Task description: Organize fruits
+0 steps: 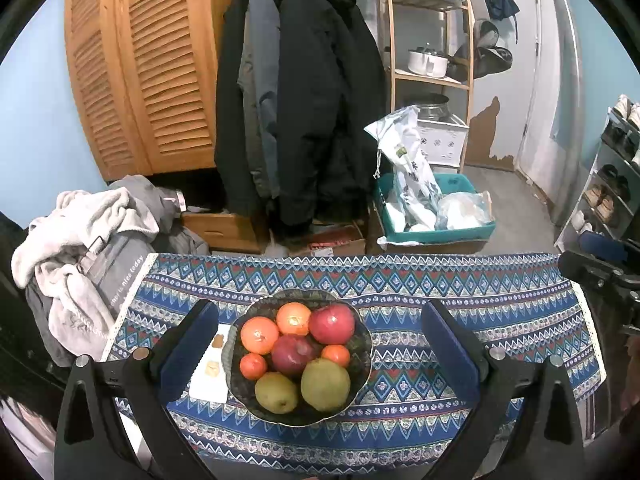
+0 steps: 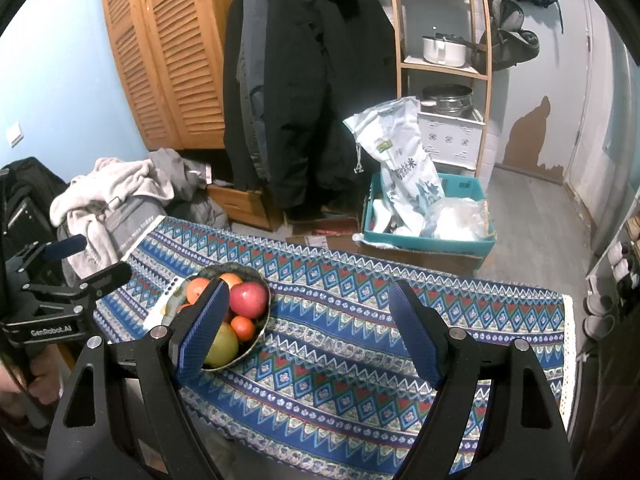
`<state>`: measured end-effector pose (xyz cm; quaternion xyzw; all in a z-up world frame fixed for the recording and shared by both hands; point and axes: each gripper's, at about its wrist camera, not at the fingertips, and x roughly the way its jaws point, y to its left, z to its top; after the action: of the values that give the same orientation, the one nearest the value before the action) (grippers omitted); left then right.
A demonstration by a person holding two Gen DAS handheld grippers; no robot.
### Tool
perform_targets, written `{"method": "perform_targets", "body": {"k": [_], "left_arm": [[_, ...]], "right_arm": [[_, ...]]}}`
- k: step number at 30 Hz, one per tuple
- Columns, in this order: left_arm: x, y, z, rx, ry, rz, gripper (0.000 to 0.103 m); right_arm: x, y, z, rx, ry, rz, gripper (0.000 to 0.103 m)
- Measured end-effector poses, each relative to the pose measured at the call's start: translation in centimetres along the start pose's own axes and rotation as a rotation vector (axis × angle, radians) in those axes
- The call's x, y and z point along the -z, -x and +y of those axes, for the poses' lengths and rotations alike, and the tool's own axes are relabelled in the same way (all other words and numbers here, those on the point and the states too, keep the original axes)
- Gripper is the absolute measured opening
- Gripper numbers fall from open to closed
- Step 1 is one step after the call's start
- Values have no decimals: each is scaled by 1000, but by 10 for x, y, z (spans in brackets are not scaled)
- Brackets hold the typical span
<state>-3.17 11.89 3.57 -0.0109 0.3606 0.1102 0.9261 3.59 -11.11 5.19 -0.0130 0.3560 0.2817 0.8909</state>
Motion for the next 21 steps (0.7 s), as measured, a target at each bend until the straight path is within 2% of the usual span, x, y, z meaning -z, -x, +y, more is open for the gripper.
{"method": "perform_targets", "body": {"k": [21], "left_arm": [[1,3,-4,5,-1,6,102]], "right_arm": [[0,1,0,0,3,-1,81]]}}
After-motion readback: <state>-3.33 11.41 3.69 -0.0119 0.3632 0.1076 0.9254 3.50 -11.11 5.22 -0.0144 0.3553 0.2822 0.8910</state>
